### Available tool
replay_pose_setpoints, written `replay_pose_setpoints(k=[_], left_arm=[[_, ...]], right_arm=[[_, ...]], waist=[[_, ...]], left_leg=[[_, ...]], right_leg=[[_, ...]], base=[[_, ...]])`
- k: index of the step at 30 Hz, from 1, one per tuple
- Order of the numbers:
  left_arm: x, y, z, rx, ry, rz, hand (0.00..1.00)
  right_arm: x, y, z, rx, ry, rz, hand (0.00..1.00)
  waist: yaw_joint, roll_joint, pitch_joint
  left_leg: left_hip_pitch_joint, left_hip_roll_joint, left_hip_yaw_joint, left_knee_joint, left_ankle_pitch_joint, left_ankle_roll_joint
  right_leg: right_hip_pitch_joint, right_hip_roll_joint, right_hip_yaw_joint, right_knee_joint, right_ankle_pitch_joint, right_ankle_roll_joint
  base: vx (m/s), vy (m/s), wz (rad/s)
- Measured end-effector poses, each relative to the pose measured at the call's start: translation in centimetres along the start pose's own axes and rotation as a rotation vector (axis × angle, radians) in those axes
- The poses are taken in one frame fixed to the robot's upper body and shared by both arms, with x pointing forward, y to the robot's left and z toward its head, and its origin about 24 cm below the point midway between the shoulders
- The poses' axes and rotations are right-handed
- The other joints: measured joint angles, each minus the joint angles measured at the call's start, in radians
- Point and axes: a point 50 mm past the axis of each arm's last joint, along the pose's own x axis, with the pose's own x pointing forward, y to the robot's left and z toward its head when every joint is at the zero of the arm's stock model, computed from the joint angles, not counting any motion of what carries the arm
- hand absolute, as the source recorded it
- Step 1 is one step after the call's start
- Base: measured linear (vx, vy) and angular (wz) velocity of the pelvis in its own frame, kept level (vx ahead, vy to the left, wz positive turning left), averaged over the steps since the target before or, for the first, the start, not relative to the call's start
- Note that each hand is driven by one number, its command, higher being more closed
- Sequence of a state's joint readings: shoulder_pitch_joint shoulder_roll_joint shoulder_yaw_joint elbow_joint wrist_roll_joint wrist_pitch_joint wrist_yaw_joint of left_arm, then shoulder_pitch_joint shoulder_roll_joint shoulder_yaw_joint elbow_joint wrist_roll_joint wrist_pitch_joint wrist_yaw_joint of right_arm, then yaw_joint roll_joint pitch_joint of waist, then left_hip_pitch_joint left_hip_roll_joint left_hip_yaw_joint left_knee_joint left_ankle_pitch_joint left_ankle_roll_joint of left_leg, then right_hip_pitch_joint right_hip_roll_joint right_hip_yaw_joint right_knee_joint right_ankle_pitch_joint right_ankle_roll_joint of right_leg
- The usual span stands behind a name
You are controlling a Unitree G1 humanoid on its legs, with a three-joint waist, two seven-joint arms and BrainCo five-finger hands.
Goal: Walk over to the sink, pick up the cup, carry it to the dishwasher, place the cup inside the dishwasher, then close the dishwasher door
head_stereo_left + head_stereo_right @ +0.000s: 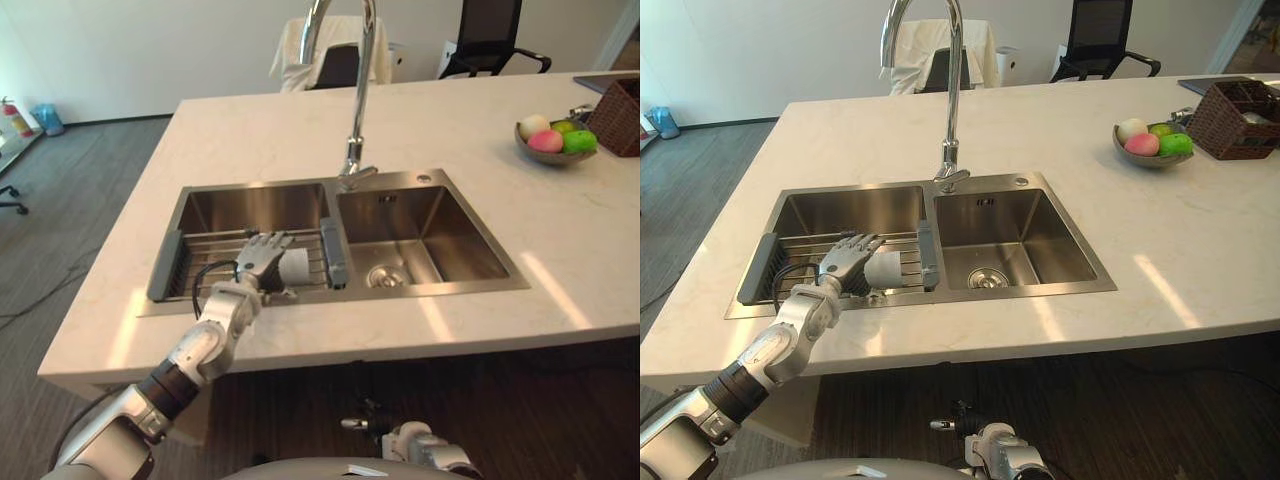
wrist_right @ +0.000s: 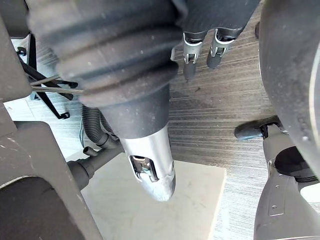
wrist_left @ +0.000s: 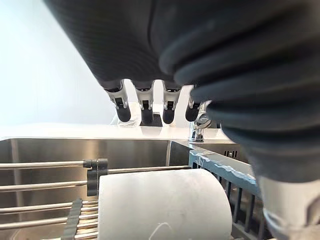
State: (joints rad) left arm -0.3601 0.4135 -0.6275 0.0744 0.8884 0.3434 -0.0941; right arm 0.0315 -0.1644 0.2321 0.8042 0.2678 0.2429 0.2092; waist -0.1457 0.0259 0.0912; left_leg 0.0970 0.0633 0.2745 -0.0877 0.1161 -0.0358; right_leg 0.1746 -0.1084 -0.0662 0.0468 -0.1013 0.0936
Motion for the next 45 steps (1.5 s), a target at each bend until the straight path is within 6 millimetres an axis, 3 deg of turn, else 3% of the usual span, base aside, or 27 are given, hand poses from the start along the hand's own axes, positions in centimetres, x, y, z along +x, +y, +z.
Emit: replay_pose_setpoints(k=[4, 13, 31, 45], left_arm=[[0.1, -0.5, -0.7, 0.006, 0.036, 0.009, 0.0], [0.6, 0.7, -1.4, 0.012, 0.041, 0.139, 0.0], [1.0, -1.3, -2.1, 0.114, 0.073, -0.033, 0.0], [0.9, -3.6, -4.3, 0.15, 0.205, -0.141, 0.0]], right_arm=[[0.1, 0.2, -0.1, 0.005, 0.009, 0.005, 0.0], [0.3, 0.3, -0.2, 0.009, 0.025, 0.005, 0.0], [0.6, 0.7, 0.0, -0.016, 0.031, 0.009, 0.0], [0.7, 0.7, 0.2, -0.007, 0.016, 0.007, 0.0]], waist=[[-0.001, -0.009, -0.002], [-0.001, -0.021, 0.001], [-0.026, -0.03, 0.0], [-0.045, -0.03, 0.001]], left_leg=[[0.005, -0.003, 0.001, 0.0, 0.0, 0.005], [0.019, -0.005, 0.006, 0.0, -0.009, 0.001], [0.036, -0.006, 0.05, 0.0, -0.027, -0.008], [0.056, -0.006, 0.057, 0.0, -0.036, -0.009]], right_leg=[[0.007, -0.003, 0.0, -0.006, 0.006, 0.01], [0.025, -0.005, 0.001, -0.012, 0.005, 0.009], [0.028, -0.004, 0.031, -0.024, 0.005, 0.007], [0.038, -0.004, 0.047, -0.023, 0.0, 0.0]], base=[[0.04, -0.004, -0.02], [0.01, -0.003, 0.0], [0.01, -0.006, -0.05], [-0.01, -0.005, -0.03]])
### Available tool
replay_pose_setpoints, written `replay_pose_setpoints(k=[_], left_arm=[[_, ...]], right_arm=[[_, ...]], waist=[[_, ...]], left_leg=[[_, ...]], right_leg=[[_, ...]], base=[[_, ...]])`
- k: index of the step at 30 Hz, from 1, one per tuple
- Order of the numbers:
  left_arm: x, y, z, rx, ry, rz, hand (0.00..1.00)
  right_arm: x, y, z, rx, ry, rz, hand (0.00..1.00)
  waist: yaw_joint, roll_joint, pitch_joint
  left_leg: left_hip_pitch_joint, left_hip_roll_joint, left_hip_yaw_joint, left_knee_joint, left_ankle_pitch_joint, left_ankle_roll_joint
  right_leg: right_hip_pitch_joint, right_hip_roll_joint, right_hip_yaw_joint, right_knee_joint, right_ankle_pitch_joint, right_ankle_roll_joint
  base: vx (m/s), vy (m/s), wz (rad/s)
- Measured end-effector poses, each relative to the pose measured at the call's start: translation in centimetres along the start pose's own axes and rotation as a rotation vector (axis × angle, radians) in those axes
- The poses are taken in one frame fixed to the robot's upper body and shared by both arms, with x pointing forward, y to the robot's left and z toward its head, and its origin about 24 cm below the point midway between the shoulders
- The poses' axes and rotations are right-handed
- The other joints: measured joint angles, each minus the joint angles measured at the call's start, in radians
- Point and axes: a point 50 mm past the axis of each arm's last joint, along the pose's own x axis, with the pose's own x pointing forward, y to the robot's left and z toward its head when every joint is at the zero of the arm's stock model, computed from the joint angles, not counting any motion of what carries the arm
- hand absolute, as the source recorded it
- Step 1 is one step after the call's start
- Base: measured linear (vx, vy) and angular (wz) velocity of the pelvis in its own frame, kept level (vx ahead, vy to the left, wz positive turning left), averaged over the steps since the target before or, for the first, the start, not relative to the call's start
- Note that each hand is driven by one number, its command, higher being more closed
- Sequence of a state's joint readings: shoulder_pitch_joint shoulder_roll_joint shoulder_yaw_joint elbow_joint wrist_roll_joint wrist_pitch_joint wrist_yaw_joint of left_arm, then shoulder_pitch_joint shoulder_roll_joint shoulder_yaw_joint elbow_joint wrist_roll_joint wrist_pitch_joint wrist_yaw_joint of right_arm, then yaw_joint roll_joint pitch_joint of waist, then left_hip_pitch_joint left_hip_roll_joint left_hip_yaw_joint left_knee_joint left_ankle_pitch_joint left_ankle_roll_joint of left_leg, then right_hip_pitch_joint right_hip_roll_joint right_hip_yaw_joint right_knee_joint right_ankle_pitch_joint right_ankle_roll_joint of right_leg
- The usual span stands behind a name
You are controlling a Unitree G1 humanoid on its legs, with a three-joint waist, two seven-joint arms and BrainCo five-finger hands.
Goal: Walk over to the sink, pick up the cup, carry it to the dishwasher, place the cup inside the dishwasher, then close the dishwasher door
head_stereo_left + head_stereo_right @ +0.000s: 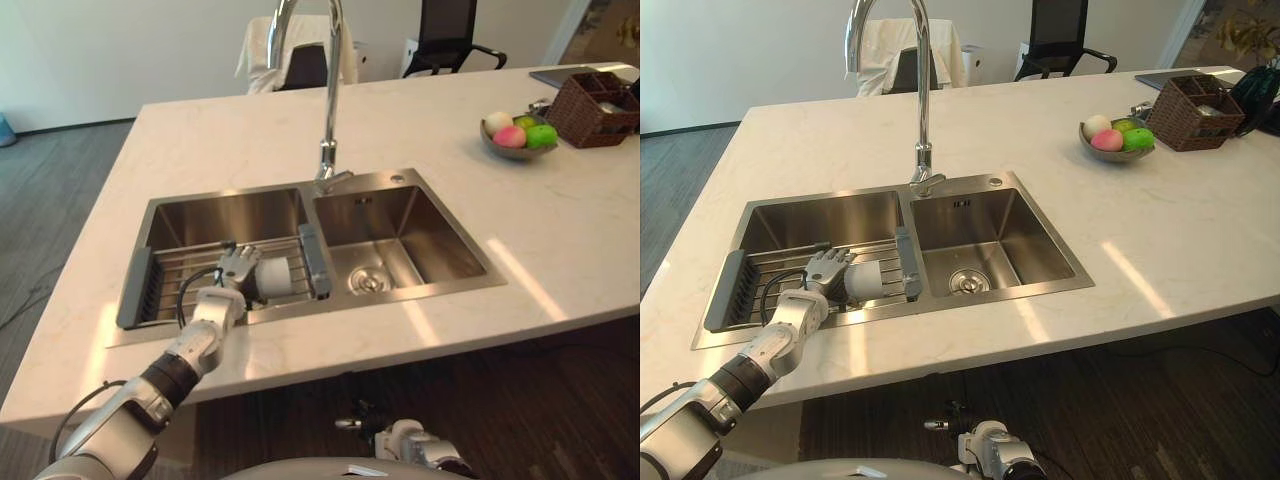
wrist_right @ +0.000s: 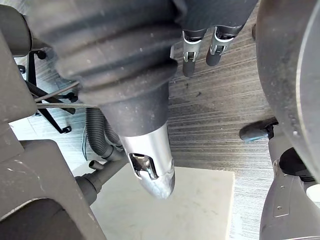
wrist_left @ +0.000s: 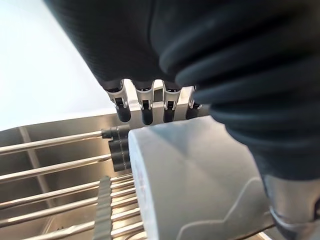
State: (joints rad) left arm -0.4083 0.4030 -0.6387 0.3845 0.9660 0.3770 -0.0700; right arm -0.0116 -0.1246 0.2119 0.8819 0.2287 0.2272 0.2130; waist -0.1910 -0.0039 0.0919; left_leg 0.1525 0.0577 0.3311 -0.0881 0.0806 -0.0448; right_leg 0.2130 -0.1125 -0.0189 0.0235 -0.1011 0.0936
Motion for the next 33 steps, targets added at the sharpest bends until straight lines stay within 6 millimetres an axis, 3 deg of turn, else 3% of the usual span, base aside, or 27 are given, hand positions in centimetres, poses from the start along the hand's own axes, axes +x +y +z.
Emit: replay_pose_setpoints(k=[20, 21, 33], left_arm=[[0.4, -0.8, 0.5, -0.062, -0.041, -0.092, 0.0], [0.5, -0.8, 0.4, -0.064, -0.039, -0.099, 1.0], [1.0, -1.8, -0.8, -0.157, 0.021, -0.219, 1.0]], right_arm=[[-0.1, -0.2, 0.0, 0.037, 0.007, -0.003, 0.0], [-0.1, -0.2, 0.0, 0.037, 0.007, -0.003, 0.0], [-0.3, -1.0, -0.2, 0.035, 0.022, -0.013, 0.0]], waist=[[-0.032, 0.005, -0.003], [-0.032, 0.006, -0.004], [-0.053, 0.021, -0.012]], left_leg=[[0.009, 0.001, 0.02, 0.0, -0.006, -0.001], [0.011, 0.001, 0.023, 0.0, -0.006, 0.0], [0.036, 0.003, 0.034, 0.0, -0.017, -0.007]], right_leg=[[0.002, 0.0, 0.012, -0.001, -0.001, -0.001], [0.002, 0.0, 0.014, -0.001, -0.001, -0.001], [0.018, 0.002, 0.033, -0.003, -0.008, -0.008]], base=[[0.0, -0.001, -0.01], [0.0, -0.019, -0.05], [-0.01, -0.017, -0.04]])
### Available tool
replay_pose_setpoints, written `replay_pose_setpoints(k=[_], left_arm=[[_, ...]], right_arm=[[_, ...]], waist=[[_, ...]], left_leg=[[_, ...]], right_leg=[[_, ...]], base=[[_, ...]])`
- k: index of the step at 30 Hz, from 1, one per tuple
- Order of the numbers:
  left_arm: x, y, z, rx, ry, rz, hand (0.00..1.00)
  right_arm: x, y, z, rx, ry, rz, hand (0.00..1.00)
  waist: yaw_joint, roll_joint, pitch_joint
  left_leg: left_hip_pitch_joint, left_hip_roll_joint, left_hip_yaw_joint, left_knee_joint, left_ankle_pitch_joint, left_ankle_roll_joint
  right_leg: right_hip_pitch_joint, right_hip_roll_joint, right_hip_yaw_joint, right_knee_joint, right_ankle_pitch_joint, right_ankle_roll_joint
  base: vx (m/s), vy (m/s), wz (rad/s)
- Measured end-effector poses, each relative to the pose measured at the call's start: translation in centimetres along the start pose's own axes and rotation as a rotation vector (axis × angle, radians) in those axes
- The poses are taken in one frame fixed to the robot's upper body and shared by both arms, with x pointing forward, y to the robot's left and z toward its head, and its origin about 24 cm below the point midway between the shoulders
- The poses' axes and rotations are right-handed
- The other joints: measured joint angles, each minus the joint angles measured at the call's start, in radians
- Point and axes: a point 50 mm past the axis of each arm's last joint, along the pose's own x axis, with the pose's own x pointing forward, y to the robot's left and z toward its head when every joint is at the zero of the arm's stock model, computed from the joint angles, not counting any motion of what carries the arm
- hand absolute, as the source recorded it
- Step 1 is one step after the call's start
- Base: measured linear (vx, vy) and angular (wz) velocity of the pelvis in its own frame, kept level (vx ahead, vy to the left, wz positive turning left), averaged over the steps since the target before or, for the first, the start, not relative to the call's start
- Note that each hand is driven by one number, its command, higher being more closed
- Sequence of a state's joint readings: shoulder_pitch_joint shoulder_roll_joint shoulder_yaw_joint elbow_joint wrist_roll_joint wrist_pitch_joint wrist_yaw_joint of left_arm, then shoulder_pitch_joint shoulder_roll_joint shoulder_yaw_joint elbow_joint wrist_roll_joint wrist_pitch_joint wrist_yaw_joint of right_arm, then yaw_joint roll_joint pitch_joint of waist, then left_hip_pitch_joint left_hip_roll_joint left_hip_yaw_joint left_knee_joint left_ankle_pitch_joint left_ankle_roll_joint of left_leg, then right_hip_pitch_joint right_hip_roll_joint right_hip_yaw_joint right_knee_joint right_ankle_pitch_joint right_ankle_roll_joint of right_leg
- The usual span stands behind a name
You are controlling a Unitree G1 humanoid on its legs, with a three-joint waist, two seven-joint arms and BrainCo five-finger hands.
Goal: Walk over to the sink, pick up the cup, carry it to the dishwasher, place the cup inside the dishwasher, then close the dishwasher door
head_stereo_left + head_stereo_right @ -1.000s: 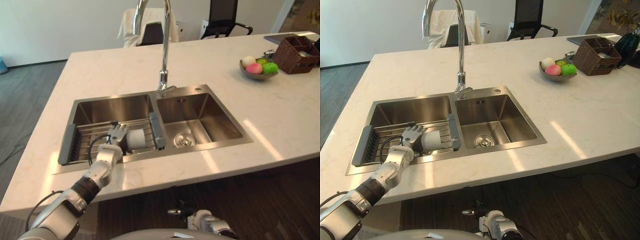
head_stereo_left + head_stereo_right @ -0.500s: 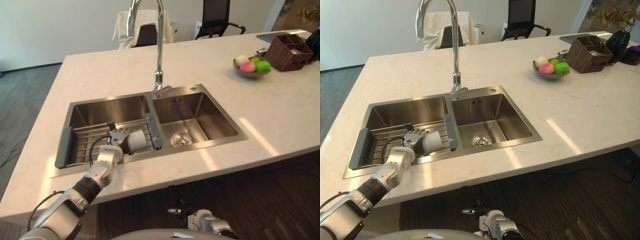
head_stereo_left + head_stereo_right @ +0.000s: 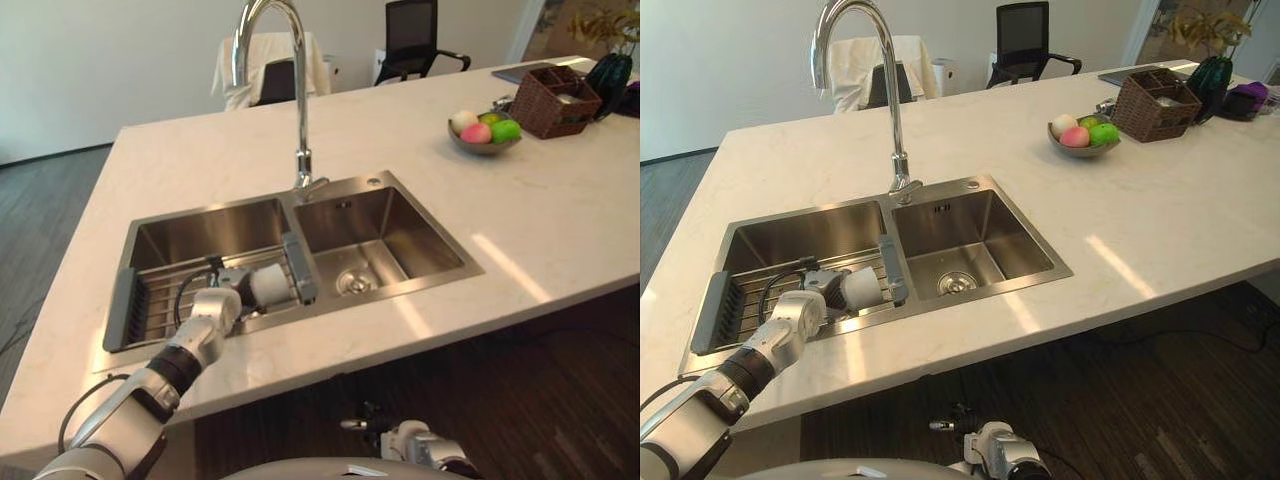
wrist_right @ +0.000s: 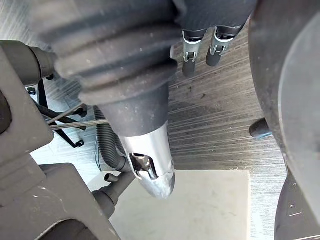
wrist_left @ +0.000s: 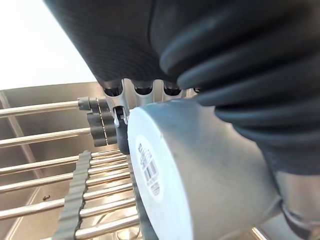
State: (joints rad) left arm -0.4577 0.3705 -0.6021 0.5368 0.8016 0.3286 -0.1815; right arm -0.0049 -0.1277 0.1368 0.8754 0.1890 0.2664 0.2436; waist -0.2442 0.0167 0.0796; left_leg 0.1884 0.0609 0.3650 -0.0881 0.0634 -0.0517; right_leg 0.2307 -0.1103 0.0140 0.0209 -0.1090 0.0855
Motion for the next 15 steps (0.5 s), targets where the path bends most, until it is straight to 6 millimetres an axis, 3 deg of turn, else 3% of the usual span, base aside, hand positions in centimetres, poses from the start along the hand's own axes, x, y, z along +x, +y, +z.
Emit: replay_pose_setpoints(k=[5, 12, 15], left_arm=[[0.1, -0.4, -0.4, -0.027, -0.005, -0.006, 1.0], [-0.2, -1.0, -0.2, -0.02, -0.062, 0.121, 1.0], [-0.4, -0.8, -0.7, -0.166, -0.049, 0.189, 1.0]], right_arm=[[-0.1, -0.3, -0.1, -0.015, 0.007, -0.004, 0.0], [-0.2, -0.6, -0.3, -0.022, 0.013, -0.012, 0.0], [-0.3, -1.1, -0.3, -0.025, 0.004, -0.025, 0.0]], waist=[[-0.004, 0.007, -0.004], [0.001, 0.007, -0.002], [0.003, 0.012, 0.001]], left_leg=[[0.002, 0.0, 0.002, 0.0, -0.002, -0.002], [0.002, 0.0, 0.001, 0.0, -0.002, -0.002], [0.001, -0.001, -0.005, 0.0, -0.002, -0.001]], right_leg=[[0.0, 0.0, 0.002, -0.001, 0.001, 0.009], [0.0, -0.001, 0.0, -0.003, 0.0, 0.011], [0.0, -0.001, -0.004, 0.001, -0.003, 0.013]], base=[[0.0, -0.006, 0.0], [0.0, -0.005, 0.0], [-0.02, -0.032, 0.04]])
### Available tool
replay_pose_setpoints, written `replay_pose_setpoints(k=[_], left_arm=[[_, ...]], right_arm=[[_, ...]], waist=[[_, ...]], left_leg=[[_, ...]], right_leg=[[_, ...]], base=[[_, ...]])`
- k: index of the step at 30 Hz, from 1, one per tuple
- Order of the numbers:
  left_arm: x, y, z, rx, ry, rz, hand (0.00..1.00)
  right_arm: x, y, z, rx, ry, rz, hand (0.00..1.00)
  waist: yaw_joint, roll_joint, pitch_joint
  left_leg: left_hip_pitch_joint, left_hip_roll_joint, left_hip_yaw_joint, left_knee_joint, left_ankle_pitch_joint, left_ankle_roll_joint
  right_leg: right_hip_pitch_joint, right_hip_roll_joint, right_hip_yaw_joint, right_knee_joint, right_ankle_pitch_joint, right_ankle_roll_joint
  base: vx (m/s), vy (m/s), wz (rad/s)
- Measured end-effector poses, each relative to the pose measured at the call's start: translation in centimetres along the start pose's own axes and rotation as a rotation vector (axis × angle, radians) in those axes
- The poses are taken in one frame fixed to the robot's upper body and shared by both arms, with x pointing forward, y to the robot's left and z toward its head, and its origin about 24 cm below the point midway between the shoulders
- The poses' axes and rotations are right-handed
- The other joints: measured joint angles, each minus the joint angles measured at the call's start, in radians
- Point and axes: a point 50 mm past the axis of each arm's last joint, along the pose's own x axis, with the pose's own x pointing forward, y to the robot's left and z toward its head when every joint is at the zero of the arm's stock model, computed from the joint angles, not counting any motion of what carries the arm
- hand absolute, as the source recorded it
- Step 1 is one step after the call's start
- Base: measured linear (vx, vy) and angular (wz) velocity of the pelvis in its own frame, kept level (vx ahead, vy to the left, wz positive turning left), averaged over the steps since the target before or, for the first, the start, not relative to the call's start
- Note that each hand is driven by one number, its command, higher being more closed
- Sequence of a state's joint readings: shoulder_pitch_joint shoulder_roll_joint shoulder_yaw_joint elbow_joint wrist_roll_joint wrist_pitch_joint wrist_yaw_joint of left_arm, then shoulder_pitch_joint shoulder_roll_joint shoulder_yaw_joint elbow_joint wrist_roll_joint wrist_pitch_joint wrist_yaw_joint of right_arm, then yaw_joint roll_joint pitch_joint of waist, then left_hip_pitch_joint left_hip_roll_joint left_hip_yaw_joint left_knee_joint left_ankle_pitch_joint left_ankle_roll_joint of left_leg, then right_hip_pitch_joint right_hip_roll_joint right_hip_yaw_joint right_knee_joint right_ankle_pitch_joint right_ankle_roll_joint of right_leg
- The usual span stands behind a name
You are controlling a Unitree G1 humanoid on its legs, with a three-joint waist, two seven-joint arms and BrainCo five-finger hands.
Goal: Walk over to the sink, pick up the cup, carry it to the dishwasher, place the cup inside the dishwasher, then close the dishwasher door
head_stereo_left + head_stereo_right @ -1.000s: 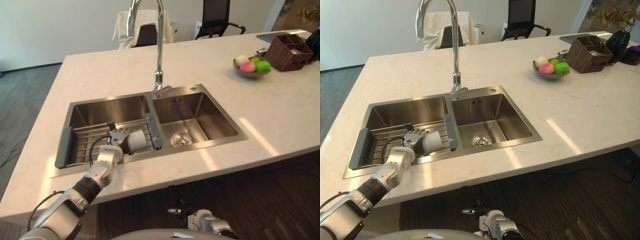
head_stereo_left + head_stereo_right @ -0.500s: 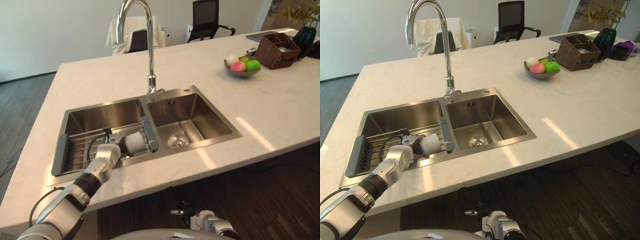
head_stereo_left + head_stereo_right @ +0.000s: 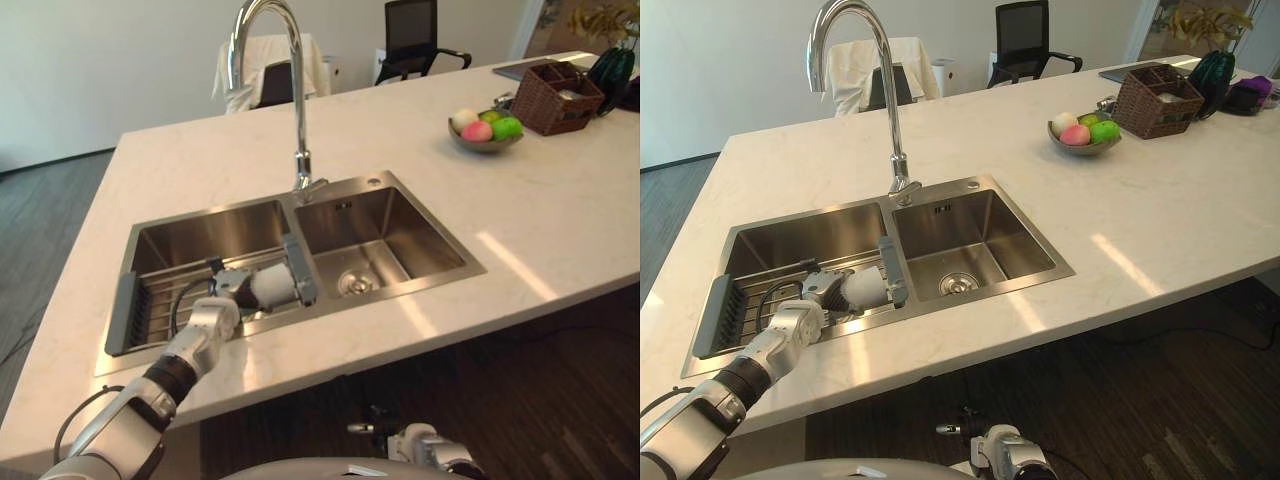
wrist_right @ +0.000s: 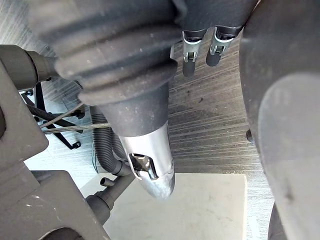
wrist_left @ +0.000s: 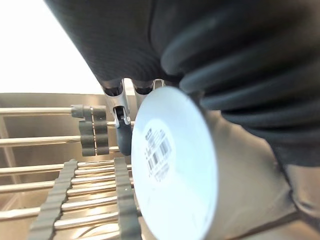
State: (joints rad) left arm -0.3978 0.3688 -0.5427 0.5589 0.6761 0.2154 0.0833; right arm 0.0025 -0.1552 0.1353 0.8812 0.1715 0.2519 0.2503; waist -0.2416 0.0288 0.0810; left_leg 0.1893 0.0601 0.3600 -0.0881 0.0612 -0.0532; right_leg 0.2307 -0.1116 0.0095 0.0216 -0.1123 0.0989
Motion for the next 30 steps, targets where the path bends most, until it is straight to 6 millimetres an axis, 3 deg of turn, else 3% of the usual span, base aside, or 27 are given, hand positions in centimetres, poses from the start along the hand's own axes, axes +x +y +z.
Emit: replay_pose_setpoints(k=[6, 9, 14, 20, 25, 30], left_arm=[[0.0, 1.1, -0.8, -0.295, 0.065, 0.121, 1.0], [0.1, 2.1, -0.7, -0.424, 0.072, 0.182, 1.0], [0.0, 3.1, -1.0, -0.49, 0.073, 0.236, 1.0], [-0.8, 7.8, 0.6, -0.706, -0.096, 0.424, 1.0], [-2.1, 11.2, 0.6, -0.979, -0.211, 0.548, 1.0], [-3.8, 12.8, -0.5, -1.278, -0.292, 0.686, 1.0]], right_arm=[[-0.2, -0.5, -0.7, 0.017, 0.001, -0.021, 0.0], [-0.3, -0.5, -1.3, 0.026, 0.011, -0.023, 0.0], [-0.3, -0.7, -1.9, 0.032, 0.03, -0.03, 0.0], [-0.4, -1.0, -2.3, 0.051, 0.034, -0.04, 0.0], [-0.5, -1.0, -2.6, 0.055, 0.031, -0.04, 0.0], [-0.5, -0.9, -3.0, 0.063, 0.035, -0.04, 0.0]], waist=[[0.014, -0.011, 0.008], [0.034, -0.03, 0.019], [0.048, -0.036, 0.022], [0.075, -0.036, 0.023], [0.099, -0.043, 0.026], [0.13, -0.056, 0.027]], left_leg=[[-0.001, -0.002, -0.027, 0.0, 0.003, 0.001], [-0.008, -0.002, -0.037, 0.0, 0.006, 0.0], [-0.017, -0.007, -0.048, 0.0, 0.006, 0.001], [-0.031, -0.007, -0.064, 0.0, 0.01, 0.001], [-0.035, -0.008, -0.082, 0.0, 0.01, 0.0], [-0.04, -0.009, -0.092, 0.0, 0.011, -0.001]], right_leg=[[0.014, -0.001, -0.027, 0.003, -0.005, 0.002], [0.014, -0.002, -0.04, 0.007, -0.008, 0.002], [0.013, -0.004, -0.054, 0.006, -0.009, 0.003], [0.012, -0.004, -0.079, 0.004, -0.012, 0.001], [0.014, -0.005, -0.093, 0.007, -0.019, -0.002], [0.014, -0.005, -0.111, 0.02, -0.034, -0.004]], base=[[-0.02, -0.038, 0.12], [-0.01, -0.035, 0.12], [0.0, -0.029, 0.08], [-0.01, -0.038, 0.1], [-0.02, -0.029, 0.06], [-0.01, -0.037, 0.11]])
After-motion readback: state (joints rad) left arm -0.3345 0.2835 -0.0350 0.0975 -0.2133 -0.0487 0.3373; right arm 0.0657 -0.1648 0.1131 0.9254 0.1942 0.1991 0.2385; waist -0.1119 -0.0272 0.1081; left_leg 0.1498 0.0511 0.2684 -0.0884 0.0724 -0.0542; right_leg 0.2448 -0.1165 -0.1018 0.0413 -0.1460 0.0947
